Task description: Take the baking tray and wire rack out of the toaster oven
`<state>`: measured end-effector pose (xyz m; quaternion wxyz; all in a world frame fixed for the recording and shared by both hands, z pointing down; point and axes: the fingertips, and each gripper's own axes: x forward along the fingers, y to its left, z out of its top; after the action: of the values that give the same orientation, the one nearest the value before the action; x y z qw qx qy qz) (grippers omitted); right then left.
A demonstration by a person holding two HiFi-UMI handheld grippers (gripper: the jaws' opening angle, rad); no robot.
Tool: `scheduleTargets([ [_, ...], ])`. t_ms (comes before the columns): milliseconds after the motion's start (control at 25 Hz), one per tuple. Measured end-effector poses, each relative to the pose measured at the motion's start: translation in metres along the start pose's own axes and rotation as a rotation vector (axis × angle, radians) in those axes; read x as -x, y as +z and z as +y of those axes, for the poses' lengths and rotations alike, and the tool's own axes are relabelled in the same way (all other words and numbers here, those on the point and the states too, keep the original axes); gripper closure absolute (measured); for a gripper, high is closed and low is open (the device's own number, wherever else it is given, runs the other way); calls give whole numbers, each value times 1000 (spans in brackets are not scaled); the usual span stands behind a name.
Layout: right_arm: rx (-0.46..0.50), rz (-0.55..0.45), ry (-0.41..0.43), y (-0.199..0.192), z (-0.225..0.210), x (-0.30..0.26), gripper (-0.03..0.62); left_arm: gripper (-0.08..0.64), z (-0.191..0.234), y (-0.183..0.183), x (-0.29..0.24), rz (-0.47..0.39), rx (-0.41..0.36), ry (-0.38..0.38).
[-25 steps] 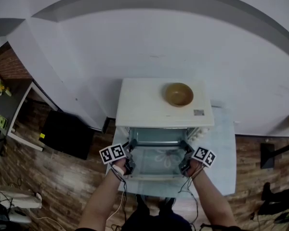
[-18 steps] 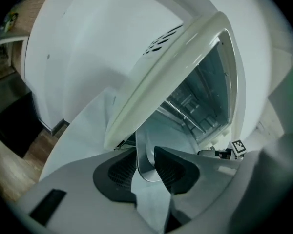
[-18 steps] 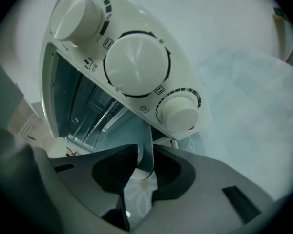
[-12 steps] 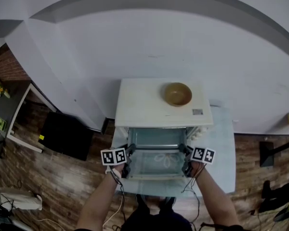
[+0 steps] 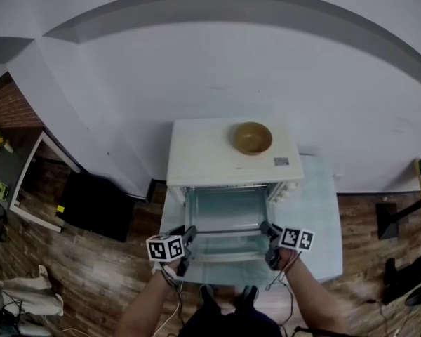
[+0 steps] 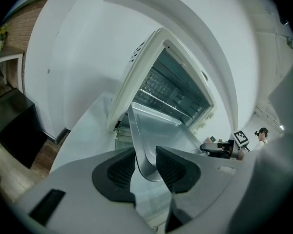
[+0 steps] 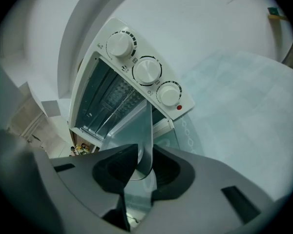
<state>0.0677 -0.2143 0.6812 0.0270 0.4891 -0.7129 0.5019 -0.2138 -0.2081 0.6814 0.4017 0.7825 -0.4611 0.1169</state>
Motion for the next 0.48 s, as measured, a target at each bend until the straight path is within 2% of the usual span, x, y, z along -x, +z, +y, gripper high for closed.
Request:
scheduleTargets([
  [480,23,-48,26,-18,9,38,499,423,-19,-30,31,-20,-1,-30],
])
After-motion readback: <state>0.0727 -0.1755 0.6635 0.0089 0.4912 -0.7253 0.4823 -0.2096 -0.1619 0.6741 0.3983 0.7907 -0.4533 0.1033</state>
